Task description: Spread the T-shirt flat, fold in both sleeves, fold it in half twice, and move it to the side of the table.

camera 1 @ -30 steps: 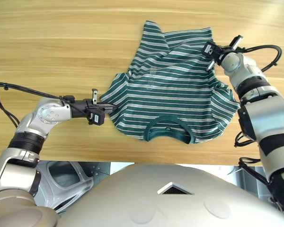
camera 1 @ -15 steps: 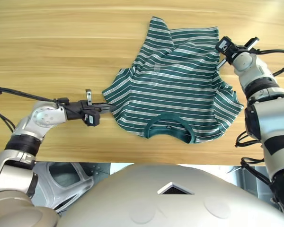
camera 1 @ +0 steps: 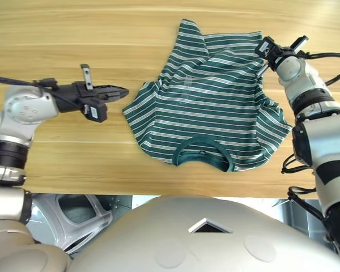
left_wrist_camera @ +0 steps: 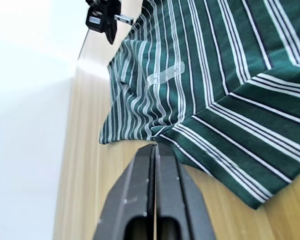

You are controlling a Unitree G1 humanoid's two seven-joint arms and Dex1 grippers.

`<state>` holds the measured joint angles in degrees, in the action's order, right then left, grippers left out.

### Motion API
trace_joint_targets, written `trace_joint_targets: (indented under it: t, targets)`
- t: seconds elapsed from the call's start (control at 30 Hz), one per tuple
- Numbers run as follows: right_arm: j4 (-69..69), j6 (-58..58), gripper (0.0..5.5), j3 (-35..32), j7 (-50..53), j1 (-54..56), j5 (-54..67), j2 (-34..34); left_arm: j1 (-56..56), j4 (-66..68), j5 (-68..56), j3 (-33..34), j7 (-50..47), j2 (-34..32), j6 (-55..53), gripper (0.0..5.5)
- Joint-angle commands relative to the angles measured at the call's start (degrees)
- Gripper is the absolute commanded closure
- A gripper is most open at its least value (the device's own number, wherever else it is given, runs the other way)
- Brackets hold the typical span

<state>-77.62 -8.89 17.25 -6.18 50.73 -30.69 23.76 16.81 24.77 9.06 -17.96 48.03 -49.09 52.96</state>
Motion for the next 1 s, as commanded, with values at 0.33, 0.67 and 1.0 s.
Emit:
trace_joint_targets:
  t: [0.33,0.67,1.0]
  targets:
    - [1.8,-4.3,5.5,5.8,-1.8,7.1,-2.8,-9.8,4.5,25.1,16.9,-15.1,-0.5,9.5,4.0,5.47]
    - [5.3,-10.8,5.5,7.6,-12.7,8.1,-1.6,-18.1,-5.4,4.8,15.5,-16.4,1.3,0.3,2.6,5.47]
    - [1.5,-7.2,5.5,12.9,-11.3,1.8,-5.3,-21.1,-9.1,-12.3,9.9,-15.2,5.6,-2.7,-6.2,5.47]
